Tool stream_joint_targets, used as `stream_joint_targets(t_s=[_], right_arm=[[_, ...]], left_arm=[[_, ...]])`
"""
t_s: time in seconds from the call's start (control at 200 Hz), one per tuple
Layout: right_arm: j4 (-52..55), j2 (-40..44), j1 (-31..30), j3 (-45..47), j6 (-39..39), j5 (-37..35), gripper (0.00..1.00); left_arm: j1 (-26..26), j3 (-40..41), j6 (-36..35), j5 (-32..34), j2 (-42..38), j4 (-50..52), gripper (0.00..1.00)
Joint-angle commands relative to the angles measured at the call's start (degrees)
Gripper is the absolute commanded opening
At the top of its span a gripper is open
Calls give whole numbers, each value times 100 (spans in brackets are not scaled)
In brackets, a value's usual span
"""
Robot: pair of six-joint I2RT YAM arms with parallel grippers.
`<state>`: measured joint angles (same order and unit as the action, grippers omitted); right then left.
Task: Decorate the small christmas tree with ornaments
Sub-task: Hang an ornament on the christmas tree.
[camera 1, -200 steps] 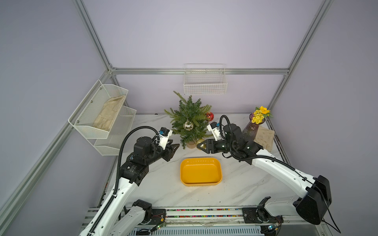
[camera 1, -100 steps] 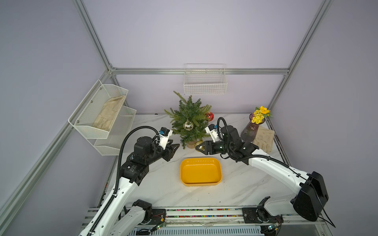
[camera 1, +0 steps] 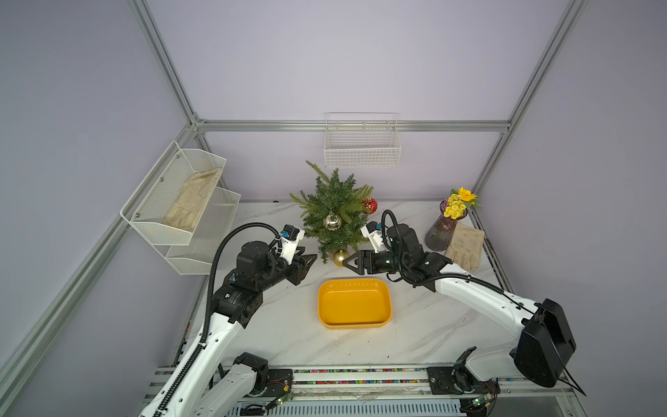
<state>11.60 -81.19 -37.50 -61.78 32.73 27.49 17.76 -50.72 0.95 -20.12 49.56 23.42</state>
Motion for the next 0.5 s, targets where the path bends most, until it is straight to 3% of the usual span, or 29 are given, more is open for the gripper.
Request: stream_joint_targets(t_s=[0.0,0.31,0.345,0.495], right_arm=[[-40,236,38,50,34,-318,72],[653,964,423,185,-393,-1559,77],[708,1002,505,238,-458,-1711,78],[765,977,1003,489,-566,-2312,97]], left_arm=[[30,193,90,170,18,-160,53],[20,628,1337,1656,115,-532,89],[21,687,1394,1802,151,-582,99],[25,919,1518,2576,495,-800,100]])
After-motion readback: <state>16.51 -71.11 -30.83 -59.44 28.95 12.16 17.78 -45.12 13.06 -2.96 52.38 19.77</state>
